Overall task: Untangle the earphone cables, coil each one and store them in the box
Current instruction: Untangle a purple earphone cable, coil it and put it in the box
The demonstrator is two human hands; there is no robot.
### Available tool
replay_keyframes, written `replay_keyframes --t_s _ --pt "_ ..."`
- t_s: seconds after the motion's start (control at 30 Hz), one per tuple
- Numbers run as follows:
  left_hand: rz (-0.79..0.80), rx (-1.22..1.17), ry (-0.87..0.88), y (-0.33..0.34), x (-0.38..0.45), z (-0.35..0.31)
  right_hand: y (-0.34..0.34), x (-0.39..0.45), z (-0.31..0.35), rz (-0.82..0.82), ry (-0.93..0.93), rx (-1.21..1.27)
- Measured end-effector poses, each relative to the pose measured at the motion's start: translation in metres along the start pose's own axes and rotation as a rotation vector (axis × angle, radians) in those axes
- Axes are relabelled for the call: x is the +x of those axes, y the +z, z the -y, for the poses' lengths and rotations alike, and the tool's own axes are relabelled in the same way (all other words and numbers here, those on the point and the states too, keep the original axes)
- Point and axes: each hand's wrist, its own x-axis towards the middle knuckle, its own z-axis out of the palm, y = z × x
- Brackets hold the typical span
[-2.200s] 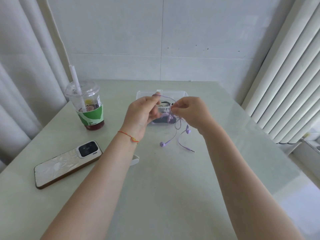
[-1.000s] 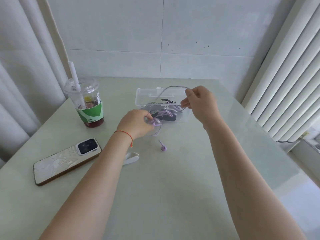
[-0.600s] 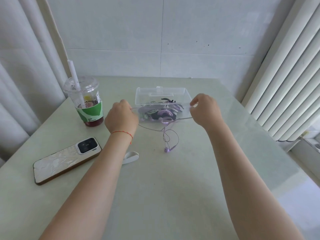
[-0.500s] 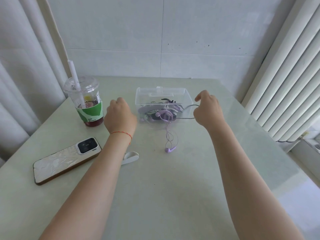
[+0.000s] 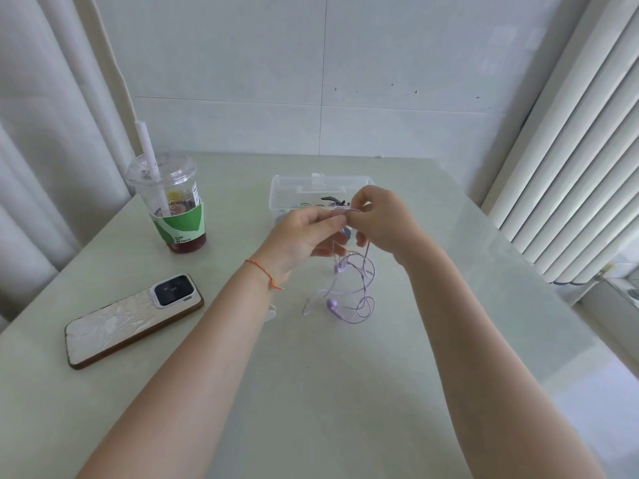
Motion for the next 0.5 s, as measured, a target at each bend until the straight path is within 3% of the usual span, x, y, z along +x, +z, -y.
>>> replay_keyframes --t_s 0.13,0.23,0.33,0.5 --pt "-0.085 -0.18 -0.041 -0.009 0.002 0.0 -0.004 0.002 -0.004 -0.004 -0.005 0.018" --pt "-0.361 -0.33 -0.056 -0.02 0.01 0.001 -0.005 0.007 -0.012 0.004 0.036 -0.093" --pt "-0.671 -0.303 -0.068 -0.036 0.018 0.013 -0.008 0.011 -0.02 -0.071 0.071 -0.224" --pt "-0.883 -0.07 -0.123 -0.049 0.024 0.031 -0.013 0.013 -0.022 -0.306 0.098 -0.271"
